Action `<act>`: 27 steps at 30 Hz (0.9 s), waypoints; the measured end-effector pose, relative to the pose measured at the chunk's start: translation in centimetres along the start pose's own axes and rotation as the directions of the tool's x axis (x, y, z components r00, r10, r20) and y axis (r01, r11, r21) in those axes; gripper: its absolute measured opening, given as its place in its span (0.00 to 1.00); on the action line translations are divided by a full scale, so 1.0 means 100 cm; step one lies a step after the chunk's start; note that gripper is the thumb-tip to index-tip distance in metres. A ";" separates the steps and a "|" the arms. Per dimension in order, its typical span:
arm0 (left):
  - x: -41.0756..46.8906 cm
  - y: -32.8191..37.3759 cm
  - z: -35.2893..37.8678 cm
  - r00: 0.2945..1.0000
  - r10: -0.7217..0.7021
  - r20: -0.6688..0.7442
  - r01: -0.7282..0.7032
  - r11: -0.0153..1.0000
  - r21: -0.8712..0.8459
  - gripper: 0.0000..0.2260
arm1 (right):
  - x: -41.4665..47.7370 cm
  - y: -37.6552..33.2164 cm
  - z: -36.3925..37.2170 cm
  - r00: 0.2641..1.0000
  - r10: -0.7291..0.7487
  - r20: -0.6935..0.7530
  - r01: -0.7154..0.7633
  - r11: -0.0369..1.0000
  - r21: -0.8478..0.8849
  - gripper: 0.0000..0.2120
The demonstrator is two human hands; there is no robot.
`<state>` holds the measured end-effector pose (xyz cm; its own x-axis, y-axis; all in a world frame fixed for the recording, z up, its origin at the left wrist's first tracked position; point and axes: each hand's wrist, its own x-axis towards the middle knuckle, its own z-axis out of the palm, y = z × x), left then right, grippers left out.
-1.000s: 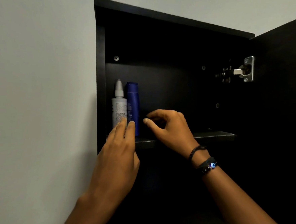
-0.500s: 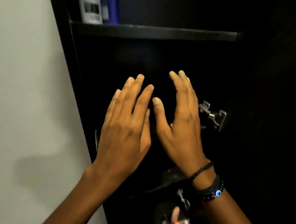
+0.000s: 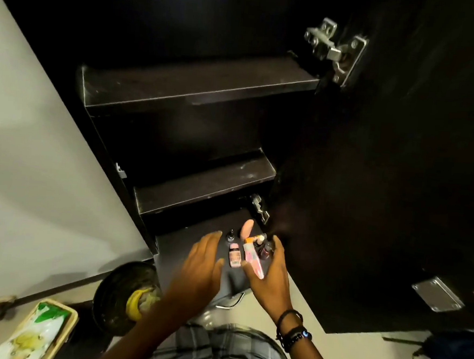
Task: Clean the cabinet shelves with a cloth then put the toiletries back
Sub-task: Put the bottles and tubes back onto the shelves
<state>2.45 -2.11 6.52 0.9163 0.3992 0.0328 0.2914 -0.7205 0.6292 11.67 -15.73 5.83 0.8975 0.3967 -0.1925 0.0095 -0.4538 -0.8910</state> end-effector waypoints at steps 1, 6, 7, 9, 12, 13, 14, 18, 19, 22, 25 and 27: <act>0.000 -0.004 0.008 1.000 -0.004 0.027 0.004 1.000 0.004 0.25 | 0.001 0.010 -0.003 0.999 0.037 0.010 -0.037 0.999 -0.029 0.37; 0.008 -0.019 0.039 0.997 -0.003 0.074 0.002 1.000 0.009 0.21 | 0.021 0.040 -0.009 0.992 0.125 0.031 -0.121 0.986 -0.112 0.41; 0.012 -0.018 0.041 0.996 -0.016 0.092 0.017 1.000 -0.008 0.21 | 0.026 0.044 -0.009 0.988 0.150 0.031 -0.145 0.981 -0.132 0.42; 0.020 -0.016 0.047 0.987 -0.082 0.140 0.087 0.996 -0.030 0.25 | 0.037 0.053 -0.009 0.986 0.164 0.027 -0.157 0.972 -0.174 0.42; 0.037 -0.024 0.060 0.983 -0.132 0.124 0.139 0.989 -0.053 0.34 | 0.055 0.062 -0.009 0.993 0.113 0.017 -0.107 0.972 -0.210 0.37; 0.044 -0.032 0.068 0.981 -0.150 0.124 0.158 0.986 -0.057 0.33 | 0.061 0.064 -0.008 0.995 0.099 0.027 -0.090 0.972 -0.217 0.35; 0.052 -0.038 0.074 0.974 -0.180 0.141 0.189 0.981 -0.052 0.31 | 0.069 0.068 -0.005 0.997 0.064 0.035 -0.054 0.973 -0.226 0.33; 0.089 -0.049 0.098 0.956 -0.251 0.153 0.262 0.963 -0.063 0.20 | 0.102 0.083 0.009 0.996 -0.055 0.073 0.075 0.946 -0.316 0.29; 0.098 -0.053 0.104 0.959 -0.243 0.143 0.253 0.966 -0.056 0.19 | 0.110 0.085 0.013 0.991 -0.094 0.099 0.123 0.933 -0.339 0.27; 0.122 -0.061 0.115 0.951 -0.259 0.168 0.257 0.966 0.035 0.20 | 0.136 0.092 0.027 0.959 -0.203 0.198 0.272 0.858 -0.436 0.28; 0.135 -0.068 0.125 0.959 -0.241 0.151 0.236 0.971 0.051 0.19 | 0.159 0.095 0.040 0.948 -0.184 0.259 0.299 0.793 -0.530 0.27; 0.138 -0.073 0.131 0.959 -0.235 0.162 0.223 0.971 0.086 0.17 | 0.170 0.094 0.045 0.938 -0.188 0.291 0.326 0.764 -0.557 0.24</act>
<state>16.61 1.20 -7.78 0.8544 0.4599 -0.2418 0.5110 -0.6591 0.5518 25.05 -9.62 -7.68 0.7119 0.6896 -0.1330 0.5450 -0.6619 -0.5147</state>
